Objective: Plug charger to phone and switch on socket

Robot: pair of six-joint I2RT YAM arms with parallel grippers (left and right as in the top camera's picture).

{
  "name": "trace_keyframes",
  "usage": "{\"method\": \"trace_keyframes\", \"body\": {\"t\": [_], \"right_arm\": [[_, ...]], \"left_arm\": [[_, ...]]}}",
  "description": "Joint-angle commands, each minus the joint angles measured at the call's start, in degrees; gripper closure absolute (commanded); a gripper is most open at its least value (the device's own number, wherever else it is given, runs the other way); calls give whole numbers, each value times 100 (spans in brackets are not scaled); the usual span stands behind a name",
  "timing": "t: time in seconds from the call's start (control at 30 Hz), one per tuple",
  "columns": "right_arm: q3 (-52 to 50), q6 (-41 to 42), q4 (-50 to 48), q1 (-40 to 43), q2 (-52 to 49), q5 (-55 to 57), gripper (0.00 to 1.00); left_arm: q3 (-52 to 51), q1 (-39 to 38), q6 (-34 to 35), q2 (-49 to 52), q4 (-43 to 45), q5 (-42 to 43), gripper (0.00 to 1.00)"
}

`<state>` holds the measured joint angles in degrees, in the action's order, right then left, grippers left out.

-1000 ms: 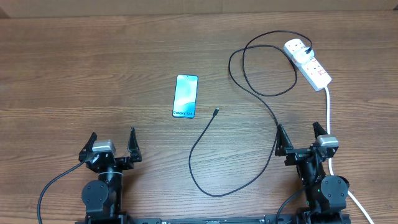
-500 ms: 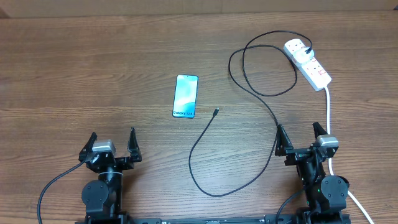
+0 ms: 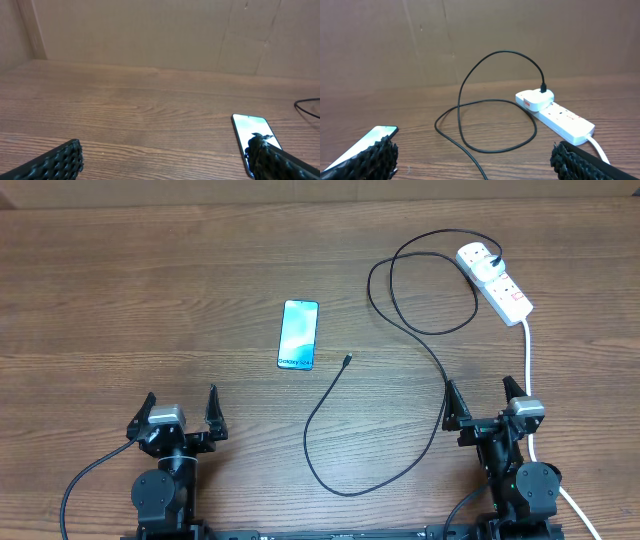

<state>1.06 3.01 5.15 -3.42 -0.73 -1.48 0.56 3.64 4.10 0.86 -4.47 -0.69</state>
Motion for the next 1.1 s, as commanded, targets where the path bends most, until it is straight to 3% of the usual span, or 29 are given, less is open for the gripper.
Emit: {"method": "trace_keyframes", "body": {"t": [0.0, 0.37, 0.73, 0.9, 1.07], "right_arm": [[-59, 20, -33, 13, 57, 15, 0], [-59, 20, -35, 13, 57, 15, 0], [-59, 20, -35, 13, 57, 17, 0], [-59, 20, -35, 13, 57, 15, 0], [-59, 20, -35, 13, 57, 15, 0]], "left_arm": [[-28, 9, 15, -61, 11, -13, 0], [-28, 9, 20, -61, 28, 22, 0], [-28, 9, 90, -61, 184, 1147, 0], [-26, 9, 109, -61, 837, 1716, 0], [-26, 9, 350, -61, 2352, 1847, 0]]}}
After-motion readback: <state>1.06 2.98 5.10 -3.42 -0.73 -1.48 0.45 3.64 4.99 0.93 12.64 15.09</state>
